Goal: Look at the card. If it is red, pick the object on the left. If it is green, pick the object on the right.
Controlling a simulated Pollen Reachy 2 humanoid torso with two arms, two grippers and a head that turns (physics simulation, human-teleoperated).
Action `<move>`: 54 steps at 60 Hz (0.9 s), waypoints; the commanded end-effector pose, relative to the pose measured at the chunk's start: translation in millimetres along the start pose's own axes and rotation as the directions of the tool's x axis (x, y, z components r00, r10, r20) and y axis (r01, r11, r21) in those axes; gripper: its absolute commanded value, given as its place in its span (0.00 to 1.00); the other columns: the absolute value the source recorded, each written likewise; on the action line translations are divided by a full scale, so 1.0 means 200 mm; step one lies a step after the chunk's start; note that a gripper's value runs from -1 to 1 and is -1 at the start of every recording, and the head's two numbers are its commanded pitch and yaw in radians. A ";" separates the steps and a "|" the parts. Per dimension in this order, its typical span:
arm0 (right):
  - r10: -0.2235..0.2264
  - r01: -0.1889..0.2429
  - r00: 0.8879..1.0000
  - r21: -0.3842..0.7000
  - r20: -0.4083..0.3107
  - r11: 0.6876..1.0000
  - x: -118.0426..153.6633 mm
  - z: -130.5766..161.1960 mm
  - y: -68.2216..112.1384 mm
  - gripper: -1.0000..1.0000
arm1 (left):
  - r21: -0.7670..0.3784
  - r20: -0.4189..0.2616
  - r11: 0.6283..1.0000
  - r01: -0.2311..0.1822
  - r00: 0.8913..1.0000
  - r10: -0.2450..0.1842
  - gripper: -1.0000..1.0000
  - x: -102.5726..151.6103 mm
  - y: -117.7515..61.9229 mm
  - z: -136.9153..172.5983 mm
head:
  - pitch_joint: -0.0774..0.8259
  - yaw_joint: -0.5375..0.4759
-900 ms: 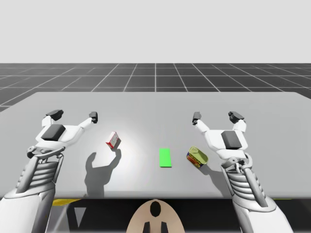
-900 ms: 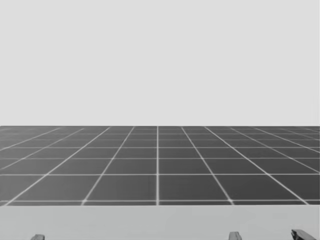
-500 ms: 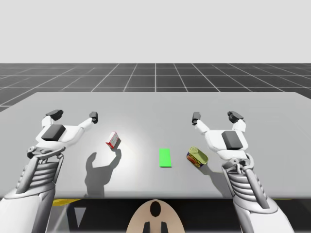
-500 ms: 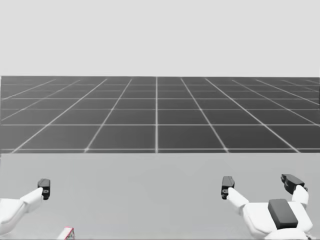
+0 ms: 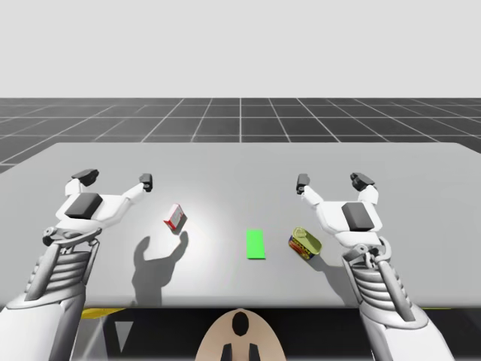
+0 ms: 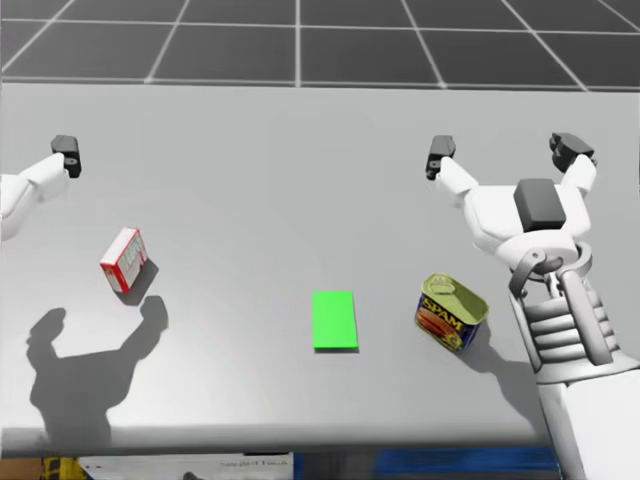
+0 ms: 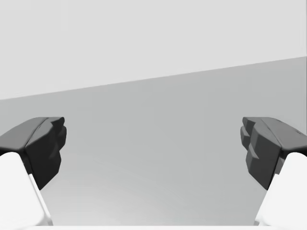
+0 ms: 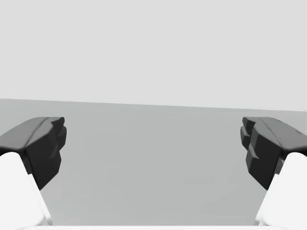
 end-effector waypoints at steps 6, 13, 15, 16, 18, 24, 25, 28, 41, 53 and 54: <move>-0.022 0.022 1.000 0.001 -0.008 1.000 0.00 0.00 0.02 0.00 | -0.005 0.002 1.000 0.006 1.000 -0.006 0.00 0.01 -0.01 0.01 | 0.89 0.47; -0.026 0.026 1.000 -0.003 -0.008 1.000 0.00 0.01 0.02 0.00 | -0.007 0.002 1.000 0.006 1.000 -0.006 0.00 0.01 -0.01 0.01 | 0.91 0.47; -0.026 0.026 1.000 -0.004 -0.008 1.000 0.00 0.01 0.02 0.00 | -0.007 0.002 1.000 0.006 1.000 -0.006 0.00 0.01 -0.01 0.01 | 0.92 0.47; -0.027 0.027 1.000 -0.004 -0.008 1.000 0.00 0.01 0.02 0.00 | -0.007 0.002 1.000 0.005 1.000 -0.005 0.00 0.01 -0.01 0.01 | 0.92 0.47; -0.027 0.027 1.000 -0.004 -0.008 1.000 0.00 0.01 0.02 0.00 | -0.006 0.003 1.000 0.004 1.000 -0.004 0.00 0.01 -0.01 0.01 | 0.93 0.47; -0.029 0.029 1.000 -0.003 -0.007 1.000 0.00 0.01 0.02 0.00 | -0.005 0.004 1.000 0.002 1.000 -0.002 0.00 0.02 -0.01 0.02 | 0.94 0.47; -0.029 0.029 1.000 -0.003 -0.007 1.000 0.00 0.01 0.02 0.00 | -0.005 0.004 1.000 0.002 1.000 -0.002 0.00 0.02 -0.01 0.02 | 0.94 0.47; -0.030 0.030 1.000 -0.003 -0.007 1.000 0.00 0.01 0.02 0.00 | -0.005 0.005 1.000 0.002 1.000 -0.002 0.00 0.02 -0.02 0.02 | 0.94 0.46; -0.033 0.033 0.999 -0.004 -0.008 0.999 0.01 0.01 0.02 0.00 | -0.008 0.009 1.000 -0.002 1.000 0.002 0.00 0.02 -0.02 0.03 | 0.96 0.38; -0.034 0.034 0.999 -0.002 -0.007 0.999 0.01 0.01 0.03 0.00 | -0.014 0.014 1.000 -0.006 1.000 0.006 0.00 0.03 -0.02 0.03 | 0.99 0.26; -0.034 0.034 0.999 -0.001 -0.007 0.999 0.01 0.01 0.03 0.00 | -0.014 0.014 1.000 -0.006 1.000 0.007 0.00 0.03 -0.02 0.03 | 0.99 0.25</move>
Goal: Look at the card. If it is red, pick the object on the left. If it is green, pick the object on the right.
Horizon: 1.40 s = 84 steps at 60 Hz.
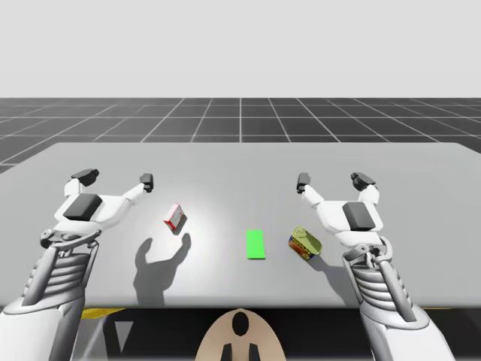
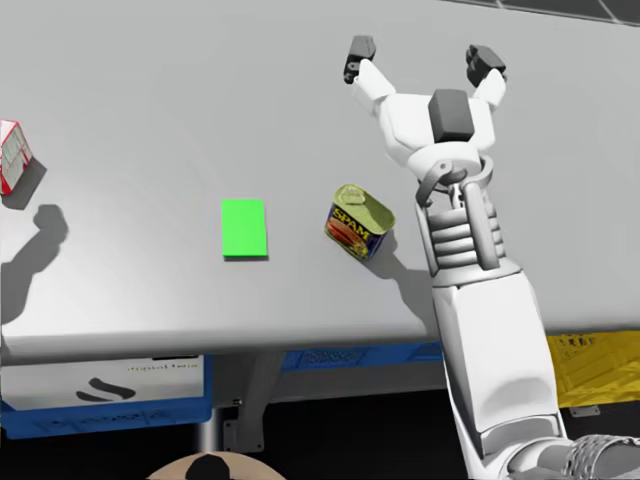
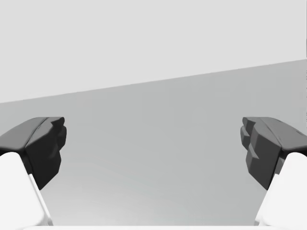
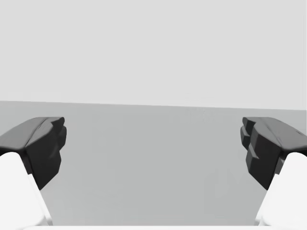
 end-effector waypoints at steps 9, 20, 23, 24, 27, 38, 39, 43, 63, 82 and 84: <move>-0.026 0.026 1.000 0.008 -0.006 1.000 -0.01 0.01 0.03 0.00 | -0.002 0.002 1.000 -0.002 1.000 0.002 0.00 0.00 0.00 0.00 | 0.99 0.21; -0.025 0.025 1.000 0.018 -0.014 1.000 0.02 0.06 0.06 0.00 | -0.001 0.002 1.000 -0.003 1.000 0.003 0.00 0.00 0.00 0.01 | 0.98 0.21; -0.010 0.011 1.000 0.045 -0.023 0.999 0.02 0.10 0.07 0.00 | -0.002 0.001 1.000 -0.007 1.000 0.008 0.00 0.00 -0.01 0.01 | 0.97 0.21; -0.001 0.003 1.000 0.064 -0.029 0.998 0.01 0.11 0.07 0.00 | -0.002 0.001 1.000 -0.008 1.000 0.008 0.00 0.00 -0.01 0.01 | 0.97 0.20; 0.029 -0.025 0.999 0.094 -0.041 0.995 0.01 0.16 0.08 0.00 | -0.003 0.002 1.000 -0.012 1.000 0.012 0.00 0.01 0.00 0.02 | 0.96 0.20; 0.065 -0.054 0.996 0.158 -0.064 0.986 0.05 0.42 0.08 0.00 | -0.012 0.003 1.000 -0.021 1.000 0.021 0.00 0.01 -0.02 0.03 | 0.96 0.18; 0.067 -0.054 0.995 0.170 -0.071 0.984 0.06 0.46 0.08 0.00 | -0.015 0.002 1.000 -0.020 1.000 0.020 0.00 0.01 -0.03 0.03 | 0.96 0.18; 0.055 -0.036 0.994 0.195 -0.092 0.980 0.05 0.56 0.07 0.00 | -0.017 0.000 1.000 -0.017 1.000 0.017 0.00 0.01 -0.04 0.04 | 0.96 0.17; 0.125 -0.093 0.986 0.267 -0.108 0.959 -0.11 0.77 -0.03 0.00 | -0.005 -0.007 1.000 -0.021 1.000 0.021 0.00 0.00 -0.05 0.04 | 0.94 0.17; 0.054 0.023 0.973 0.328 -0.223 0.944 -0.34 0.75 -0.07 0.00 | 0.015 -0.011 0.999 -0.036 0.999 0.036 0.00 0.00 -0.06 0.05 | 0.93 0.16; 0.053 0.026 0.972 0.334 -0.227 0.942 -0.36 0.74 -0.07 0.00 | 0.015 -0.011 0.999 -0.036 0.999 0.037 0.00 0.00 -0.06 0.05 | 0.93 0.16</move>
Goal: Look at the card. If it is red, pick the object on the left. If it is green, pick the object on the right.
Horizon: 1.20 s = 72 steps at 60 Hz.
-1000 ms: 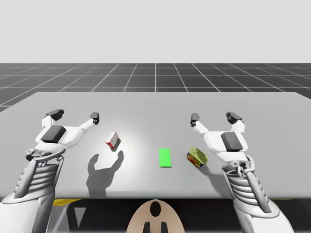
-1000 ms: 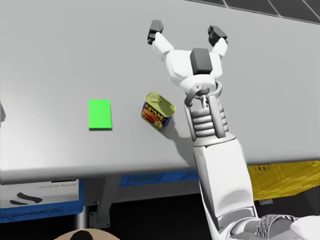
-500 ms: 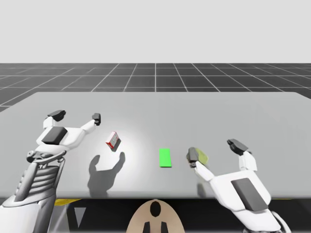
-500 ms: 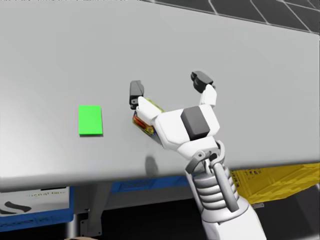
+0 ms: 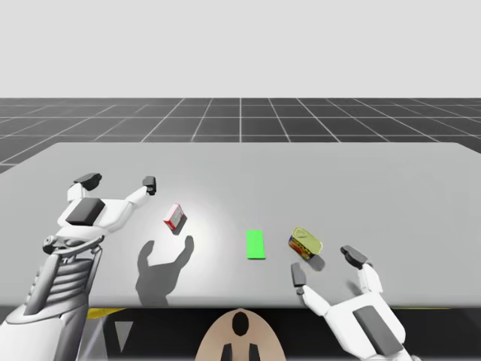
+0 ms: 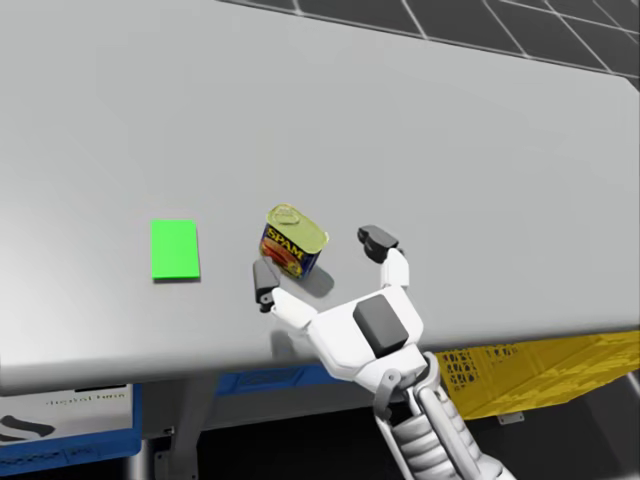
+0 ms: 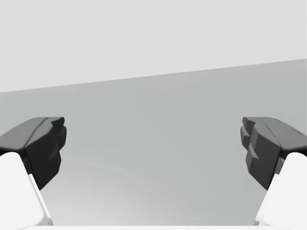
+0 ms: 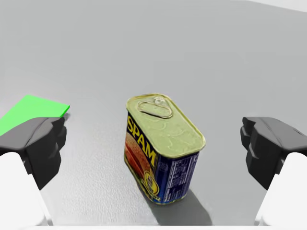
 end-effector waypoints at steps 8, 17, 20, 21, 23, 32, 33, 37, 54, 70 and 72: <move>-0.037 0.039 0.998 0.046 -0.055 0.998 -0.18 -0.11 -0.04 0.00 | 0.009 0.001 1.000 -0.003 1.000 0.003 0.00 0.00 0.00 0.00 | 0.93 0.17; -0.102 0.107 0.990 0.043 -0.096 0.993 -0.23 -0.19 -0.07 0.00 | 0.012 0.003 1.000 -0.005 1.000 0.005 0.00 0.00 0.01 0.00 | 0.93 0.17; -0.130 0.135 0.985 0.035 -0.112 0.990 -0.24 -0.23 -0.09 0.00 | 0.012 0.003 1.000 -0.004 1.000 0.004 0.00 0.00 0.01 0.00 | 0.93 0.17; -0.138 0.143 0.983 0.033 -0.118 0.989 -0.24 -0.24 -0.09 0.00 | 0.012 0.003 1.000 -0.004 1.000 0.004 0.00 0.00 0.01 0.00 | 0.93 0.17; -0.156 0.161 0.979 0.032 -0.128 0.986 -0.24 -0.25 -0.10 0.00 | 0.012 0.002 1.000 -0.003 1.000 0.003 0.00 0.00 0.01 0.00 | 0.93 0.17; -0.165 0.174 0.975 0.047 -0.150 0.984 -0.23 -0.31 -0.12 0.00 | 0.010 0.002 1.000 0.000 1.000 0.000 0.00 0.00 0.00 0.00 | 0.93 0.18; -0.162 0.171 0.975 0.053 -0.149 0.984 -0.23 -0.33 -0.12 0.00 | 0.009 0.002 1.000 -0.001 1.000 0.001 0.00 0.00 0.01 0.00 | 0.93 0.18; -0.161 0.173 0.975 0.064 -0.152 0.983 -0.23 -0.35 -0.11 0.00 | 0.010 0.004 1.000 -0.002 1.000 0.002 0.00 0.00 0.01 0.00 | 0.93 0.18; -0.189 0.203 0.968 0.072 -0.168 0.977 -0.25 -0.36 -0.11 1.00 | 0.008 0.005 1.000 -0.003 1.000 0.003 0.00 0.00 0.01 -0.01 | 0.93 0.18; -0.187 0.202 0.966 0.068 -0.179 0.977 -0.26 -0.29 -0.12 1.00 | 0.004 0.004 1.000 0.002 1.000 -0.002 0.00 0.00 0.00 -0.01 | 0.81 0.17; -0.188 0.203 0.966 0.068 -0.179 0.977 -0.26 -0.29 -0.12 1.00 | 0.004 0.004 1.000 0.002 1.000 -0.002 0.00 -0.01 0.00 -0.01 | 0.78 0.17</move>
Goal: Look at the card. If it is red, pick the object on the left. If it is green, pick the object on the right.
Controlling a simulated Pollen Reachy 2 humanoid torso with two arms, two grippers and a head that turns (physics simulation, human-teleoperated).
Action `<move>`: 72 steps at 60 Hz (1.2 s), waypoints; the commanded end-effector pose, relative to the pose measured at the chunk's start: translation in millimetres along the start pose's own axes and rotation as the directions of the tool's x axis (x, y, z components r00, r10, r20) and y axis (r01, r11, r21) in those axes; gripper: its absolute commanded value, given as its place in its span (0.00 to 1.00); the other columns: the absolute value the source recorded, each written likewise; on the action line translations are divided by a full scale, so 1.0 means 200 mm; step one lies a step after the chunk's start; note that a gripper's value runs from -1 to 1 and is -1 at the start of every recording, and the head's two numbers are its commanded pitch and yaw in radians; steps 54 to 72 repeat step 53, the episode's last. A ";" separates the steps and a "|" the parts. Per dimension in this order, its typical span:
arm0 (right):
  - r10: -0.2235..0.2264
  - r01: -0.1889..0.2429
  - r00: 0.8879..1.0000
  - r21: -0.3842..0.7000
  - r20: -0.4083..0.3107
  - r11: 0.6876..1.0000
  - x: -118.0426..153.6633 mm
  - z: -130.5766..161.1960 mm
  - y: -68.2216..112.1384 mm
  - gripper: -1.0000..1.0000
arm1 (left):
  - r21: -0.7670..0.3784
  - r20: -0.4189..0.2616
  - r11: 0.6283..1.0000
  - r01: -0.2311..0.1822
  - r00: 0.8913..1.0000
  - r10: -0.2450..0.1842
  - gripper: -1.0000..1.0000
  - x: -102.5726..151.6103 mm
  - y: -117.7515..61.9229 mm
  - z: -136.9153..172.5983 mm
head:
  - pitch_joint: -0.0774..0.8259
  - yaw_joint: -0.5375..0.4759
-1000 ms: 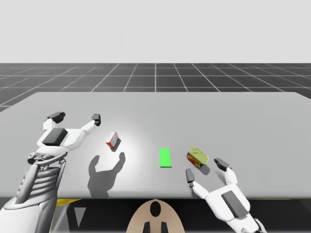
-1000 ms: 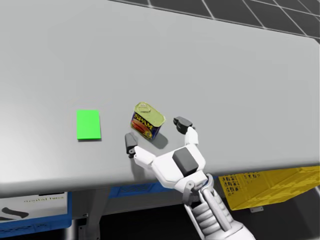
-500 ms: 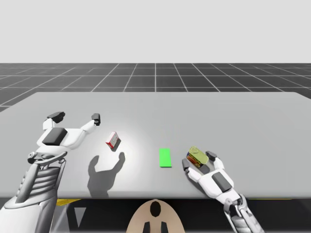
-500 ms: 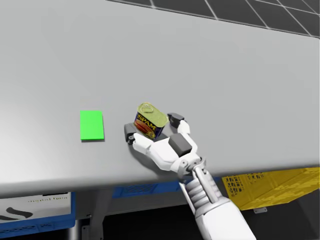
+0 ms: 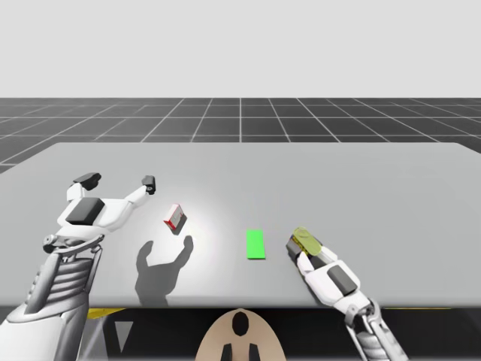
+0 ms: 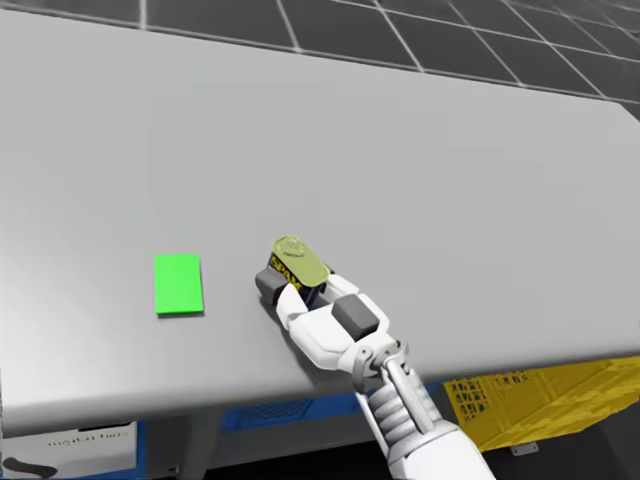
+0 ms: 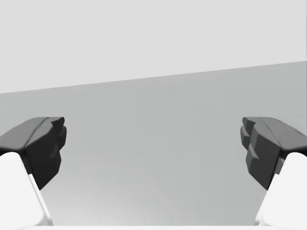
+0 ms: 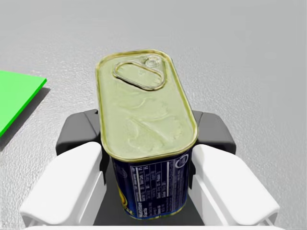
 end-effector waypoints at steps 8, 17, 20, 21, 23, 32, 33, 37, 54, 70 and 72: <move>-0.007 0.007 1.000 -0.001 -0.022 1.000 -0.04 0.03 0.00 1.00 | -0.005 -0.005 1.000 0.009 1.000 -0.009 0.00 -0.01 -0.01 -0.01 | 0.57 0.16; -0.021 0.021 0.999 0.008 -0.024 1.000 0.00 0.04 0.01 1.00 | -0.006 -0.007 1.000 0.011 1.000 -0.011 0.00 -0.01 -0.01 -0.01 | 0.48 0.18; -0.020 0.020 1.000 0.006 -0.014 1.000 0.06 0.04 0.02 1.00 | -0.005 -0.007 1.000 0.012 1.000 -0.012 0.00 -0.01 -0.01 -0.01 | 0.47 0.18; -0.019 0.019 1.000 0.007 0.001 1.000 0.10 0.04 0.03 1.00 | -0.005 -0.007 1.000 0.012 1.000 -0.012 0.00 -0.01 -0.01 -0.01 | 0.46 0.18; -0.023 0.022 1.000 0.014 0.021 1.000 0.16 0.05 0.04 1.00 | -0.001 -0.006 1.000 0.008 1.000 -0.008 0.00 -0.01 0.00 -0.01 | 0.45 0.18; -0.001 0.001 0.997 0.004 0.079 1.000 0.43 0.09 0.07 1.00 | 0.003 -0.017 1.000 -0.003 1.000 0.003 0.00 0.00 0.02 -0.02 | 0.43 0.18; -0.004 0.003 0.996 0.005 0.089 1.000 0.47 0.10 0.07 1.00 | 0.003 -0.019 1.000 -0.004 1.000 0.004 0.00 0.00 0.02 -0.02 | 0.43 0.19; 0.007 -0.006 0.992 -0.010 0.122 1.000 0.57 0.13 0.08 1.00 | 0.002 -0.025 1.000 -0.005 1.000 0.005 0.00 0.00 0.02 -0.02 | 0.42 0.19; 0.103 -0.087 0.932 -0.062 0.347 0.994 1.11 0.31 0.11 1.00 | -0.006 -0.030 1.000 -0.011 1.000 0.010 0.00 0.02 0.04 -0.02 | 0.40 0.20; 0.103 -0.087 0.932 -0.062 0.347 0.994 1.11 0.31 0.11 1.00 | -0.006 -0.030 1.000 -0.011 1.000 0.010 0.00 0.02 0.04 -0.02 | 0.40 0.20; 0.103 -0.087 0.932 -0.062 0.347 0.994 1.11 0.31 0.11 1.00 | -0.006 -0.030 1.000 -0.011 1.000 0.010 0.00 0.02 0.04 -0.02 | 0.40 0.20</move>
